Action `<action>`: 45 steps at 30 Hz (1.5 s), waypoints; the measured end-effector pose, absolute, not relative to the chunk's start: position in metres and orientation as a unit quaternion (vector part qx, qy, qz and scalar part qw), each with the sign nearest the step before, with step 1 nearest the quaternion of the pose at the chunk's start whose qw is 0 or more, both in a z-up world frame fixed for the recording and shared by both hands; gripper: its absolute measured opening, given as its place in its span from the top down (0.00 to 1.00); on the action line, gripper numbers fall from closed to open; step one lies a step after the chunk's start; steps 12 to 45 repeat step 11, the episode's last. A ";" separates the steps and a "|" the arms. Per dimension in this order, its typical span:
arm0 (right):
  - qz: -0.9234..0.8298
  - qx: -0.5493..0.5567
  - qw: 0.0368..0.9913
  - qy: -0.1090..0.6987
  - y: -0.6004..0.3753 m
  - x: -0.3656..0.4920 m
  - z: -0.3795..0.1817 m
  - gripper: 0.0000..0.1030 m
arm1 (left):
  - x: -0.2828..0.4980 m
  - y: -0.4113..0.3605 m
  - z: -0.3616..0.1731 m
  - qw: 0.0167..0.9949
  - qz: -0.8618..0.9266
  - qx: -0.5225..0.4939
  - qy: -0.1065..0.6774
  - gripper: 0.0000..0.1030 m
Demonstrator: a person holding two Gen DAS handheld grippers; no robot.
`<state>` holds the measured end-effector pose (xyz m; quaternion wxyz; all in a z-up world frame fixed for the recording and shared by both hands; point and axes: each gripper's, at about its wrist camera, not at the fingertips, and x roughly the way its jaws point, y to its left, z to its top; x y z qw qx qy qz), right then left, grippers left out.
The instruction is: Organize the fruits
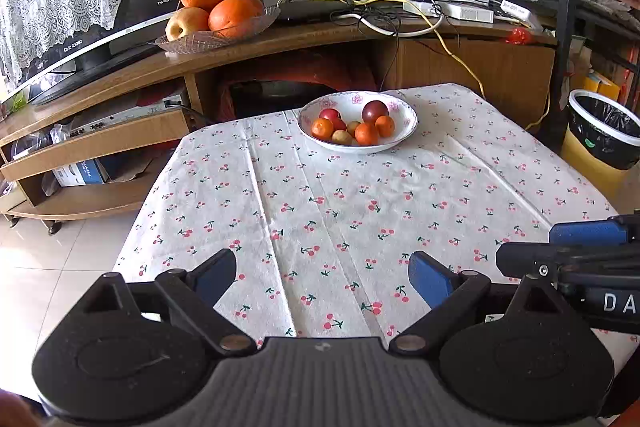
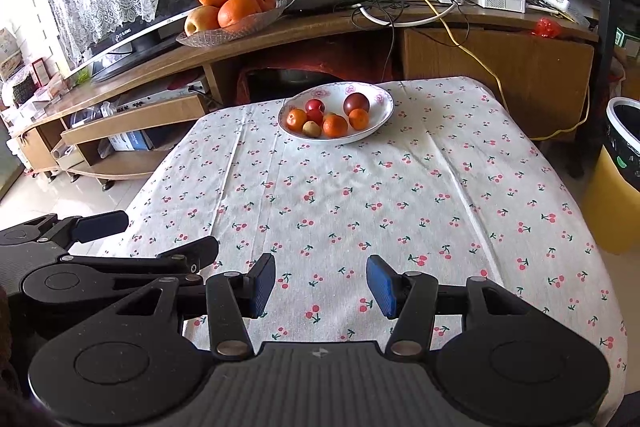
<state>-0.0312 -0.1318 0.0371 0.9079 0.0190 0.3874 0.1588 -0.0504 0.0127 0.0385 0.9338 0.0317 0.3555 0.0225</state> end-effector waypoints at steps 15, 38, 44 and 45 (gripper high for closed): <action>0.161 0.022 0.907 0.389 -0.133 -0.031 0.035 0.53 | -0.051 0.013 0.038 0.933 0.022 0.033 0.356 0.02; 0.161 0.022 0.907 0.389 -0.133 -0.031 0.035 0.53 | -0.051 0.013 0.038 0.933 0.022 0.033 0.356 0.02; 0.161 0.022 0.907 0.389 -0.133 -0.031 0.035 0.53 | -0.051 0.013 0.038 0.933 0.022 0.033 0.356 0.02; 0.161 0.022 0.907 0.389 -0.133 -0.031 0.035 0.53 | -0.051 0.013 0.038 0.933 0.022 0.033 0.356 0.02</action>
